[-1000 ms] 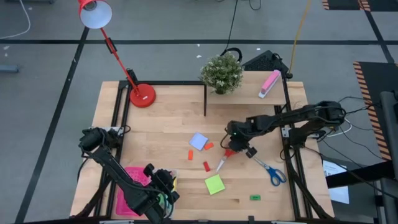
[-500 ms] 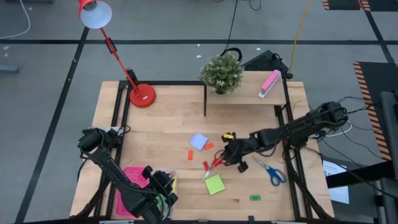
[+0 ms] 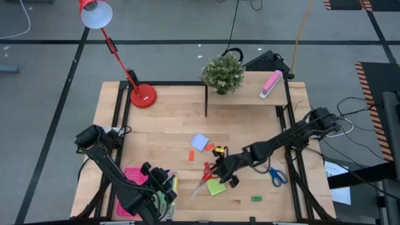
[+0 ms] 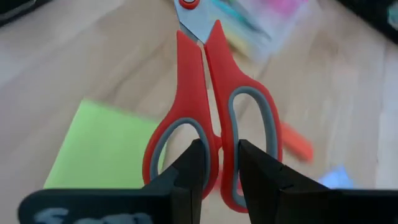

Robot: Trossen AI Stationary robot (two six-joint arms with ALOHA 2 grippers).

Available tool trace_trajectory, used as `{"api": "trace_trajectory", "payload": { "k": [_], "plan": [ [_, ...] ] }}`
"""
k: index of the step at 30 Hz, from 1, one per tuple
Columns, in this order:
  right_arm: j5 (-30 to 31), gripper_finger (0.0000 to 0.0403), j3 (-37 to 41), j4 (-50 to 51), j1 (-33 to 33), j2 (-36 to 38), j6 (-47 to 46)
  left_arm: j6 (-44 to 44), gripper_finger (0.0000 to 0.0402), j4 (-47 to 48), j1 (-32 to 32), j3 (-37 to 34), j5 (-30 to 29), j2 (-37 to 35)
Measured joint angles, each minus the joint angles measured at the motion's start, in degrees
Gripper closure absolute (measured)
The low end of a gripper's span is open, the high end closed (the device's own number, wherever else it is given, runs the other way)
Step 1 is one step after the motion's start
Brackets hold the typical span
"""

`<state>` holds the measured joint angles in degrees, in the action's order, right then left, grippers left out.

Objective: Pack school essentials
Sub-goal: Put the red scissors into the pink supply box

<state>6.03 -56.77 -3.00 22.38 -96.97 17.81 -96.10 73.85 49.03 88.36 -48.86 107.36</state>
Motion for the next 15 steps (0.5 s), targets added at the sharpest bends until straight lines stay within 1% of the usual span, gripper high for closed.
{"api": "trace_trajectory", "payload": {
  "k": [9, 15],
  "plan": [
    [-0.1, 0.0328, -20.5, 5.2, -0.1, -15.2, 8.7, 1.1, 0.0261, 7.1, 0.2, 0.0, -0.9, -4.0],
    [-0.1, 0.0328, -33.0, 8.4, -1.1, -23.6, 13.8, 1.3, 0.0261, 8.4, 0.2, 0.0, -0.9, -5.6]
  ]
}}
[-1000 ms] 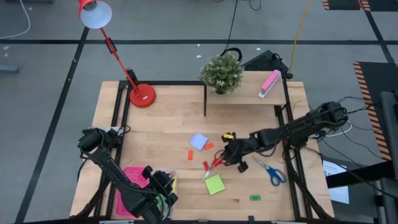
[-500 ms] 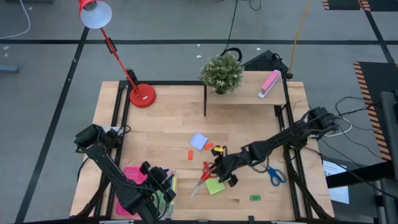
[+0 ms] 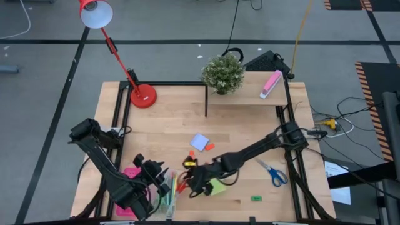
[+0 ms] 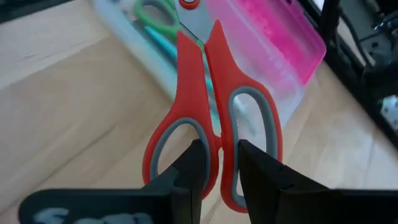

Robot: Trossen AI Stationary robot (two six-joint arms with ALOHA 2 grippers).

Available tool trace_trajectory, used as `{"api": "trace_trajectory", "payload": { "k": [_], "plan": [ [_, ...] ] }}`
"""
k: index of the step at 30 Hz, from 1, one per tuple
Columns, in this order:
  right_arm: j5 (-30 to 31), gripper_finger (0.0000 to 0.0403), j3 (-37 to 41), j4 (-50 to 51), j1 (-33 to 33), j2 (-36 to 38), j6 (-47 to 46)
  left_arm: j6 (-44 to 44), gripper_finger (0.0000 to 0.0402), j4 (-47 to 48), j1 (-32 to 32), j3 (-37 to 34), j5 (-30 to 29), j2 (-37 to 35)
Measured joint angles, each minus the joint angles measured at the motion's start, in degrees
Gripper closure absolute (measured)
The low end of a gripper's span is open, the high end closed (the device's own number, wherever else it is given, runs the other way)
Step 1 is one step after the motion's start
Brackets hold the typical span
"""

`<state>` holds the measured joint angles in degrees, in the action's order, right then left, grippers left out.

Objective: Pack school essentials
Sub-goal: Put the red scissors into the pink supply box

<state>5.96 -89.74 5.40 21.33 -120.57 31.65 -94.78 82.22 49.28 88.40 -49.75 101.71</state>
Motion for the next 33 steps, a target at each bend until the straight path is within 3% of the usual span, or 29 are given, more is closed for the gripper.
{"api": "trace_trajectory", "payload": {
  "k": [5, 11, 26, 33],
  "plan": [
    [0.0, 0.0328, -7.9, 0.0, -0.6, -6.4, 6.0, -0.3, 0.0261, 0.2, 0.3, 0.0, 0.0, 0.0],
    [0.2, 0.0328, -11.9, -0.8, -1.1, -10.3, 11.0, -1.5, 0.0261, 0.5, 1.1, 0.0, 0.0, 0.0],
    [0.2, 0.0328, -11.8, -8.6, -2.0, -10.5, 17.3, -3.1, 0.0261, 0.7, 1.7, 0.0, -1.7, 0.1],
    [-0.3, 0.0328, -8.4, -17.8, -2.9, -10.2, 19.4, -3.3, 0.0261, 0.6, 1.5, 0.0, -1.6, 0.2]
  ]
}}
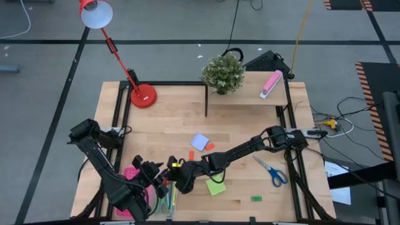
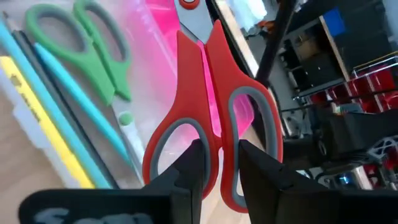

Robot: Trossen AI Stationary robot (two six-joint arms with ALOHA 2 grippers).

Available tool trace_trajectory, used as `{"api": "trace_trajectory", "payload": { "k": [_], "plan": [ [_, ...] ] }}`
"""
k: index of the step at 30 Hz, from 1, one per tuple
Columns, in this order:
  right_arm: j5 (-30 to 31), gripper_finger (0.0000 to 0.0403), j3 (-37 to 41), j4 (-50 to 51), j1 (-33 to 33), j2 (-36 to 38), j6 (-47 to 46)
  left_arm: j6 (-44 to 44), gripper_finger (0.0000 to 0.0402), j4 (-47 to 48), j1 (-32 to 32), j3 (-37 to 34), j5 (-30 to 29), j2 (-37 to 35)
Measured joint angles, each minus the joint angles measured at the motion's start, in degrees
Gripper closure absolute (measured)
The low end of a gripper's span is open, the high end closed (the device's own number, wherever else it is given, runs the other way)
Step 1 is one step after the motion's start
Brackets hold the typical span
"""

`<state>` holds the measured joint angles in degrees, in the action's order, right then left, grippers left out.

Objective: Pack school essentials
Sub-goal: Put the red scissors into the pink supply box

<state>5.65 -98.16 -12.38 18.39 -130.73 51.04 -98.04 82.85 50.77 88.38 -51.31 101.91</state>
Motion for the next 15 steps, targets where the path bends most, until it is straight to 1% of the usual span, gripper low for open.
{"api": "trace_trajectory", "payload": {
  "k": [2, 8, 15],
  "plan": [
    [-1.3, 0.0328, 0.8, -0.1, 0.0, -0.1, -0.1, 0.0, 0.0261, 0.0, 0.1, 0.0, 0.0, 0.0],
    [-1.4, 0.0328, 1.9, 0.1, -0.6, -0.1, -3.4, 0.0, 0.0261, 0.1, 0.0, 0.0, 0.0, 0.0],
    [-1.4, 0.0327, 2.3, 0.1, -1.1, -0.7, -5.1, 0.0, 0.0261, 0.0, 0.0, 0.0, 0.0, 0.0]
  ]
}}
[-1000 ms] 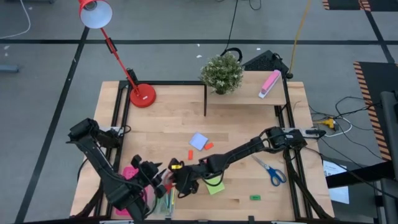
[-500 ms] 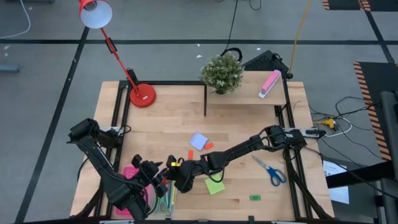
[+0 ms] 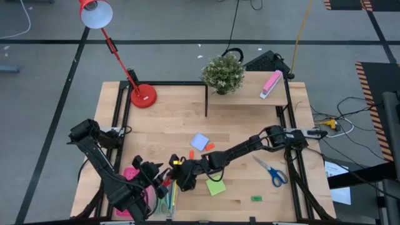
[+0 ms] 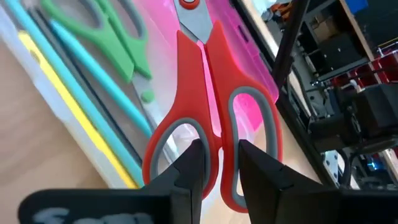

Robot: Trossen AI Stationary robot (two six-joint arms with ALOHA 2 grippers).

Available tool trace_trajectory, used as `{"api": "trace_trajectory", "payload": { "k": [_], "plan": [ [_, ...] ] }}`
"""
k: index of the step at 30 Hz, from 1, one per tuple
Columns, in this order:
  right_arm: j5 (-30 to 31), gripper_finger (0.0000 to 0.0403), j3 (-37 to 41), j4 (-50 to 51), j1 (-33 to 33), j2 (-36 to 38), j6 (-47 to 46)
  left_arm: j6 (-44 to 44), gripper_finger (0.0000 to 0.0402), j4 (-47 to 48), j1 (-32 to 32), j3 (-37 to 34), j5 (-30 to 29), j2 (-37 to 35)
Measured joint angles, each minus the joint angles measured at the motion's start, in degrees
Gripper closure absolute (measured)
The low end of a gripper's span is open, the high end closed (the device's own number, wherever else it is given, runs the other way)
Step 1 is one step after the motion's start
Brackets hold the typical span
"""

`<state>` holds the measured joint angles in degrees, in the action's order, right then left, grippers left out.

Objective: Pack school essentials
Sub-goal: Put the red scissors into the pink supply box, then put the blue scissors into the pink supply box

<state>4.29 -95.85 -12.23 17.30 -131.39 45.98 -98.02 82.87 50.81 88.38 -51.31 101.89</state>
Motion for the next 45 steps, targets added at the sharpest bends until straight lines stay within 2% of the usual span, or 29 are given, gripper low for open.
{"api": "trace_trajectory", "payload": {
  "k": [7, 17, 23, 29, 38, 45],
  "plan": [
    [-0.1, 0.0324, 0.0, 0.0, 0.0, 0.0, -0.6, 0.0, 0.0261, 0.0, 0.0, 0.0, 0.0, 0.0],
    [-0.1, 0.0257, 0.0, 0.0, -0.2, 0.0, -2.7, 0.0, 0.0261, 0.0, 0.0, 0.0, -0.1, 0.0],
    [1.0, 0.0247, 0.0, 0.5, 0.3, 0.4, -3.3, -0.2, 0.0261, 0.0, 0.0, 0.0, -0.1, 0.0],
    [1.6, 0.0246, -0.1, 9.6, 3.1, 7.4, -6.5, -0.6, 0.0261, 0.0, 0.0, 0.0, -0.1, 0.0],
    [1.6, 0.0246, 0.2, 35.2, 6.9, 17.0, -22.6, -0.5, 0.0261, -0.9, 0.0, 0.0, -0.2, -0.1],
    [3.1, 0.0246, 11.0, 41.8, 10.8, 26.3, -38.4, 2.4, 0.0261, -3.7, 0.0, 0.0, -0.3, 0.0]
  ]
}}
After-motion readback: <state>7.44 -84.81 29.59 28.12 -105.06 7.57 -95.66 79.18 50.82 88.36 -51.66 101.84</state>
